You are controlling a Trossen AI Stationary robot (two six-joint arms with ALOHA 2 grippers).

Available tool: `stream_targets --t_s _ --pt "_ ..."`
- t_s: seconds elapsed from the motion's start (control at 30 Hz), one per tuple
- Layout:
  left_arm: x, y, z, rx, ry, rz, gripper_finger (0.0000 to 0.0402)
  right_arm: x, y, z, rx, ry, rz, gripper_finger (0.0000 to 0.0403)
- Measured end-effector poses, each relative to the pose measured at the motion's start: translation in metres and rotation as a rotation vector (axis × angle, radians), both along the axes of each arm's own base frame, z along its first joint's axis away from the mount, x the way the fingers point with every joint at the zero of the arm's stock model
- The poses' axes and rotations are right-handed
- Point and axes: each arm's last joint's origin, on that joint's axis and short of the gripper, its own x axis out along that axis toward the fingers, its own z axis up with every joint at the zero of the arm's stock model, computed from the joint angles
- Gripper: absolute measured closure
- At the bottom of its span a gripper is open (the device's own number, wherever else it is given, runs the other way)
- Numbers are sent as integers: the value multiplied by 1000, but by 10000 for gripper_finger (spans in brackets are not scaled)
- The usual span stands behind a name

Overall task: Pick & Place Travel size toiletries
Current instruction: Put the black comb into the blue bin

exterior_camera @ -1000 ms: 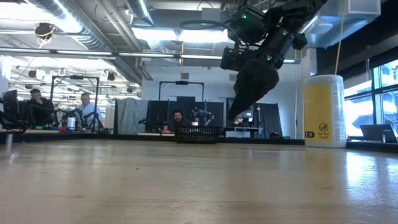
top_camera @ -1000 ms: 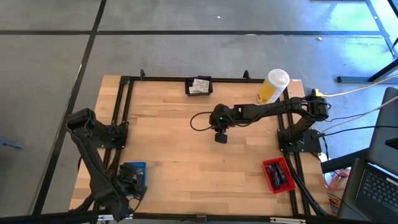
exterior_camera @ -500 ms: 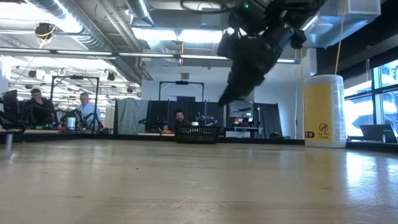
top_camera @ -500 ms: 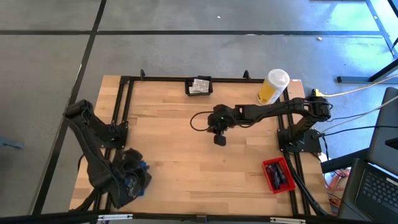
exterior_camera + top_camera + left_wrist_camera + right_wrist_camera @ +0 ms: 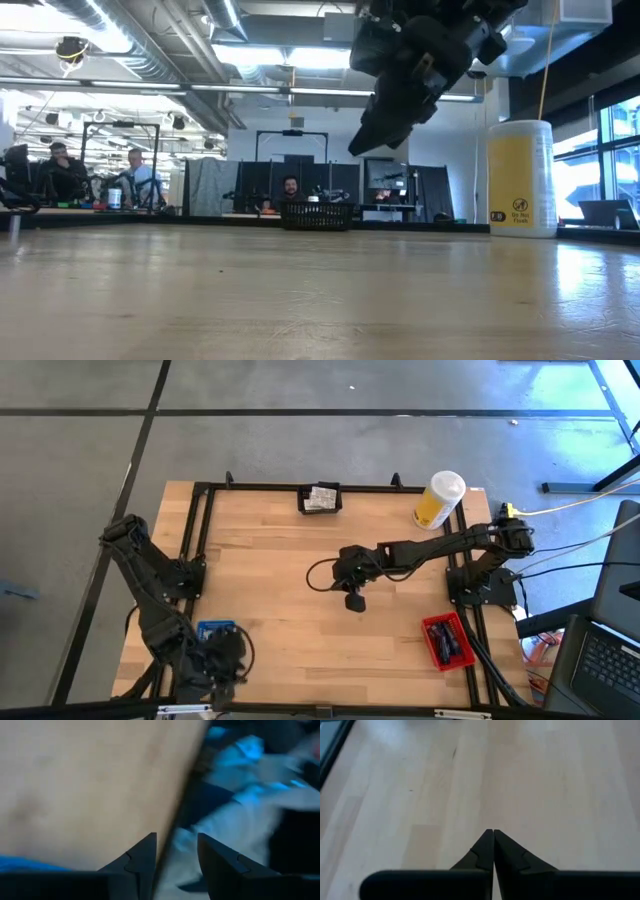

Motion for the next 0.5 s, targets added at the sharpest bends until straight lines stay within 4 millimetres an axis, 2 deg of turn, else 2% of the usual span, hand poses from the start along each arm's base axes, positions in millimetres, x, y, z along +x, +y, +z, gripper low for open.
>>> stream_targets --t_s 0.07,0.17,0.5 --pt "0 -9 2 -49 -28 -65 268 0 3 0 19 4 -8 391" --pt "-3 -16 -5 -42 14 -77 275 -1 6 1 38 5 -19 397" --pt "3 -47 -56 -77 318 -153 295 0 5 2 35 -1 -70 396"
